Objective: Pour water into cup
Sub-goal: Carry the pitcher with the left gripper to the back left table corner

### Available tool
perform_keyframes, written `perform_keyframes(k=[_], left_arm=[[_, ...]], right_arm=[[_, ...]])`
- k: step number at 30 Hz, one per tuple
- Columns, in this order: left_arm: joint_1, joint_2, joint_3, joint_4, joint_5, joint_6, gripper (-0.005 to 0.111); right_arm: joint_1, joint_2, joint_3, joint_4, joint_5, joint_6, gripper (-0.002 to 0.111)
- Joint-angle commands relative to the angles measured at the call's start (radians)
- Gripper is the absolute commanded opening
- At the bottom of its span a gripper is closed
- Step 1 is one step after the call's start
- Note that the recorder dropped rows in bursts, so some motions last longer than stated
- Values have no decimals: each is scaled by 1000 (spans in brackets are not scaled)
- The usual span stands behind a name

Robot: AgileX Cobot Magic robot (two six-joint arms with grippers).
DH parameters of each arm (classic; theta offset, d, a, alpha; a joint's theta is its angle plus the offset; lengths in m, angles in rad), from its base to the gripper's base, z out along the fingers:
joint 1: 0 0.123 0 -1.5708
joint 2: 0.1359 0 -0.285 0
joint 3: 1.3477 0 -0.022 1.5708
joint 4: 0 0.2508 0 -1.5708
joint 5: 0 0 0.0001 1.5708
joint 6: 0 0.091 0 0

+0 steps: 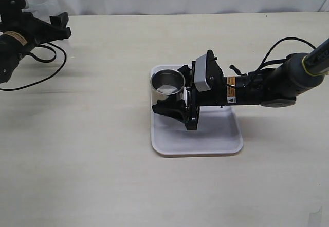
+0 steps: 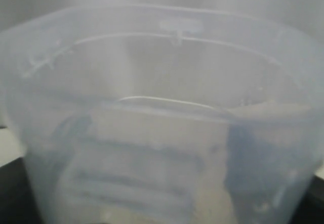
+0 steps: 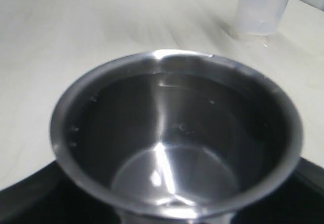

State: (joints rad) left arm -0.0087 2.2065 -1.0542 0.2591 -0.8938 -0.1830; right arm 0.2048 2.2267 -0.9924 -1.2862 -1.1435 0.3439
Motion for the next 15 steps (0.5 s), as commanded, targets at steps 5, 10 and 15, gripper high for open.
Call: perform_keyframes(k=[5,10,15], left_arm=[[2,0,-6,64,25,-43,0],[2,0,-5,70,29,-62,0],[2,0,-5,72,46,-62,0]], right_arm=[[1,-7,-1,15,-35,0,4],[1,-7,-1,15,-35,0,4],[1,-7,-1,15,-35,0,4]])
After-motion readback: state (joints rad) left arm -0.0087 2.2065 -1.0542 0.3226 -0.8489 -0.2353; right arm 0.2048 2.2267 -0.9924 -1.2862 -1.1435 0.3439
